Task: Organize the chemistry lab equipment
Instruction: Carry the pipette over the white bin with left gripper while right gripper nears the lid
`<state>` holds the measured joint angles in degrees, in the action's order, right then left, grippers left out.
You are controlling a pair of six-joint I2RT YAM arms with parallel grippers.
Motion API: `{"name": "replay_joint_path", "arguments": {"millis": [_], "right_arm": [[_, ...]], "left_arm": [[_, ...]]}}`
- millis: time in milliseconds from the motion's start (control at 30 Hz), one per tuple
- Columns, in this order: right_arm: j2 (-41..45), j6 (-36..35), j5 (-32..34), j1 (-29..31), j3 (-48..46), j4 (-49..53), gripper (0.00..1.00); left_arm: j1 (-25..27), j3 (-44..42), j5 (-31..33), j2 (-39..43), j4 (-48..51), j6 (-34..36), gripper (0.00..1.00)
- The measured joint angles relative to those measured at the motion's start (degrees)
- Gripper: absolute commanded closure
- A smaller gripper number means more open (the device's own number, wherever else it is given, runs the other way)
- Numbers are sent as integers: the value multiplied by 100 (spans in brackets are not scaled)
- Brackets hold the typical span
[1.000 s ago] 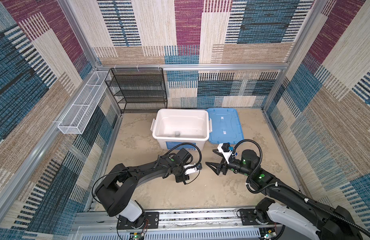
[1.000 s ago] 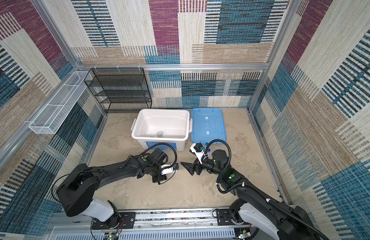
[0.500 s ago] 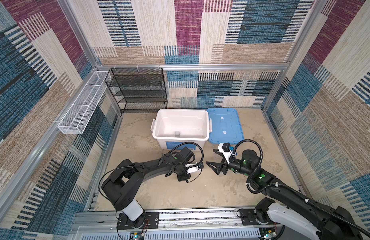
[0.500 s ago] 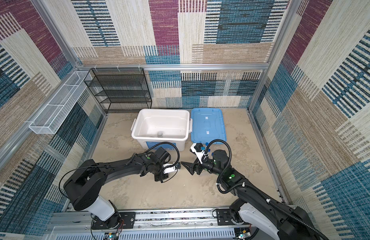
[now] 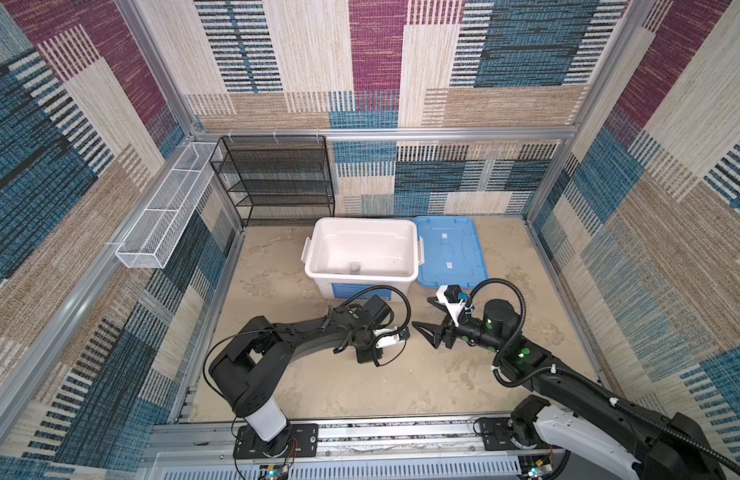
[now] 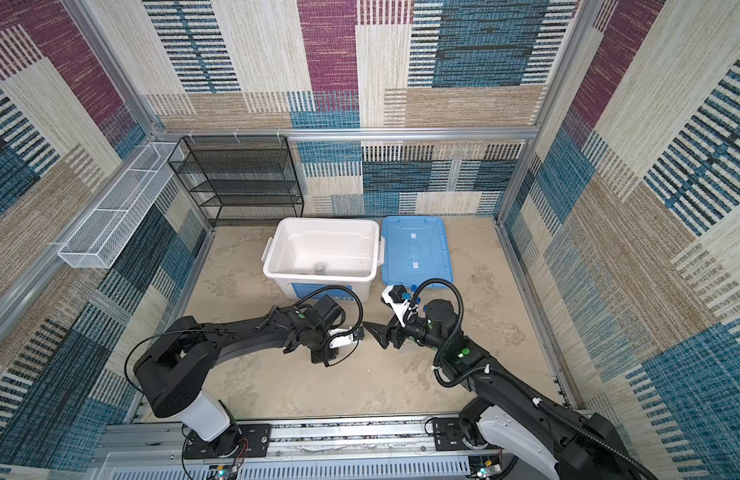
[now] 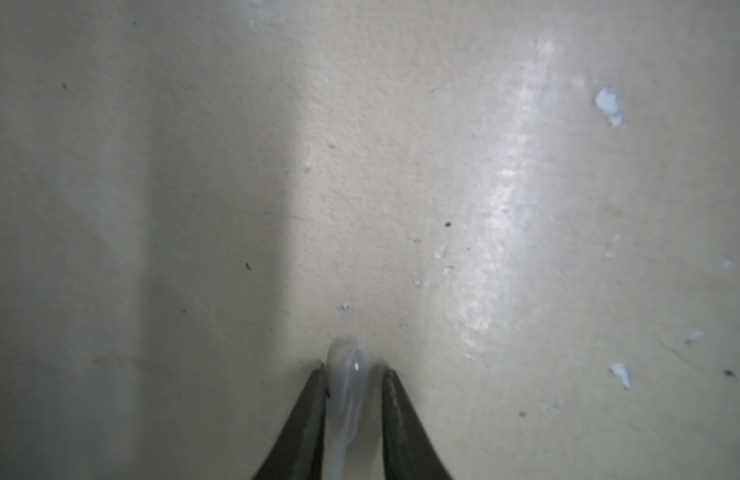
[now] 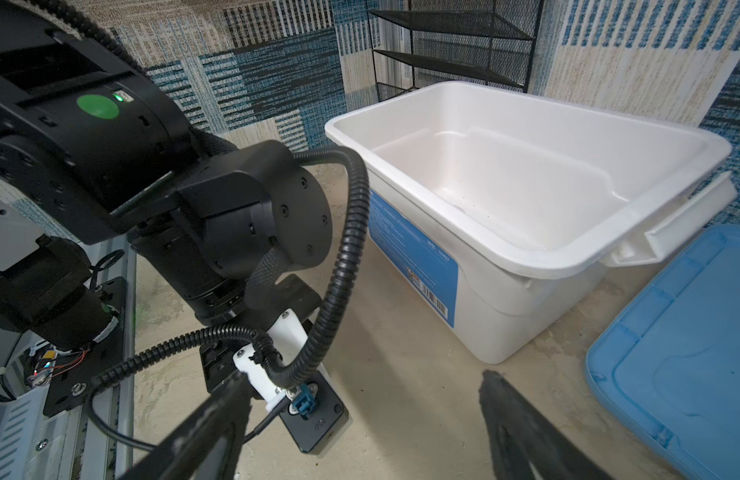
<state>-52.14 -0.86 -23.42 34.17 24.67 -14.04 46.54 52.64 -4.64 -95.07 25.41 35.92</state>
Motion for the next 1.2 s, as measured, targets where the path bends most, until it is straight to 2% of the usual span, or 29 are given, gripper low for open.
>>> {"name": "replay_joint_path", "arguments": {"millis": [233, 633, 933, 1200], "right_arm": [[0, 0, 4, 0, 0, 0, 12], [37, 0, 46, 0, 4, 17, 12], [210, 81, -153, 0, 232, 83, 11], [192, 107, -48, -2, 680, 269, 10]], "left_arm": [[11, 4, -2, 9, 20, -24, 89], [-11, -20, -92, 431, -76, -319, 90], [-365, -133, -686, 1119, -678, -977, 93], [-831, -177, -1379, 1917, -1161, -1668, 97]]}}
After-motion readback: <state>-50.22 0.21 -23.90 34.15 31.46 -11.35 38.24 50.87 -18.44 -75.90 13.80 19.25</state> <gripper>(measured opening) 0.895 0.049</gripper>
